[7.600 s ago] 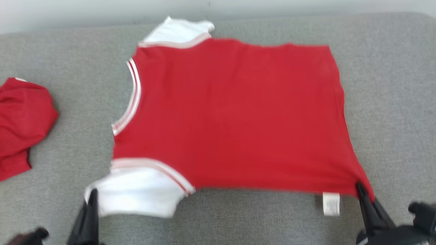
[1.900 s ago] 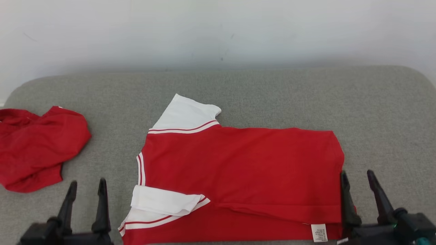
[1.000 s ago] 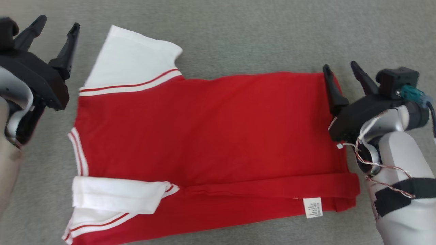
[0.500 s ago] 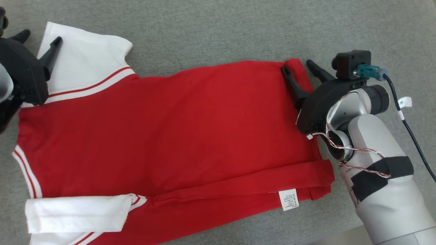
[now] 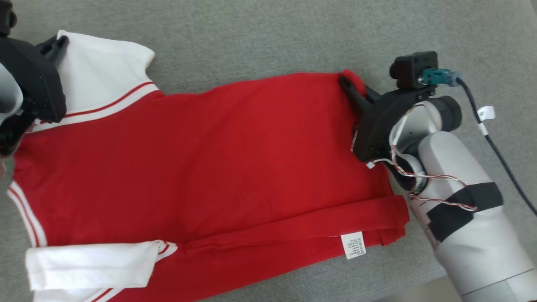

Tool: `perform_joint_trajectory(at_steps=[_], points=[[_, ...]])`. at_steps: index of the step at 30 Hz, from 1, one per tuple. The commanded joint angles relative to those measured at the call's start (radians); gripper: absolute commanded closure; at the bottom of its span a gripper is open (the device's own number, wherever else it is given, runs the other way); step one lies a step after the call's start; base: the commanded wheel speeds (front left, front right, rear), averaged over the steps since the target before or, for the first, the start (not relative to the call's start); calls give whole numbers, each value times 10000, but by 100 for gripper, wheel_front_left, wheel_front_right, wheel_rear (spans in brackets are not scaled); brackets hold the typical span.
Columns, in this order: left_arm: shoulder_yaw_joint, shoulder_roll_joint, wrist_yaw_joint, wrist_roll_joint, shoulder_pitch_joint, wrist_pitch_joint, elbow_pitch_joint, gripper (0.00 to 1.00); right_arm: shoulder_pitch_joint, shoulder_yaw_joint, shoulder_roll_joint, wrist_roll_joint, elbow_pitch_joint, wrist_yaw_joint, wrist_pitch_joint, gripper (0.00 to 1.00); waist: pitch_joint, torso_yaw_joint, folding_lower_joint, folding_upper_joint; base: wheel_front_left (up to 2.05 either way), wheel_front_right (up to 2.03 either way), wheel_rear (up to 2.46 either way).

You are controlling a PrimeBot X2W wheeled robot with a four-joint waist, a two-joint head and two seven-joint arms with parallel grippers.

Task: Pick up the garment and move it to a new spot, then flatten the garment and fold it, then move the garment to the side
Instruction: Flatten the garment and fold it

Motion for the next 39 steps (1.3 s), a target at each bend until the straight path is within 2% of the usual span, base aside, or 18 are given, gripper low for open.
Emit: perform_joint_trajectory(at_steps=[1, 7, 13, 21, 27, 32, 36, 39], points=[[-116, 26, 28, -153, 236, -116, 63, 100, 81, 9, -185, 77, 91, 4, 39, 100, -236, 237, 0, -1, 0, 0, 0], [-178, -187, 28, -532, 63, -1300, 69, 100, 43, -236, -638, -110, -54, 4, -808, 100, -864, 772, 0, -1, 0, 0, 0], [-296, -366, 28, -994, 607, -2544, -442, 100, 607, -305, -957, -128, 23, 4, -1499, 100, -1553, 1310, 0, -1, 0, 0, 0], [-172, 40, 45, -1337, 2185, -4119, -1901, 100, 1828, -595, -1308, 110, -239, 4, -2348, 100, -2172, 1844, 0, -1, 0, 0, 0], [454, 110, 723, -1142, 4298, -4439, -3786, 100, 3031, -964, -1431, 176, -607, 4, -3060, 100, -2556, 2170, 0, -1, 0, 0, 0], [1844, -347, 1495, -259, 6853, -4437, -5914, 100, 4314, -1493, -1510, 117, -1338, 2, -3531, 100, -2720, 2453, 0, -1, 0, 0, 0], [2570, -702, 1651, 245, 8302, -4440, -6690, 100, 5069, -1771, -1418, 37, -1929, 4, -3699, 100, -2784, 2549, 0, -1, 0, 0, 0], [2972, -996, 1613, 557, 9165, -4438, -6985, 100, 5598, -1993, -1341, 4, -2265, 4, -3747, 100, -2827, 2600, 0, -1, 0, 0, 0]])
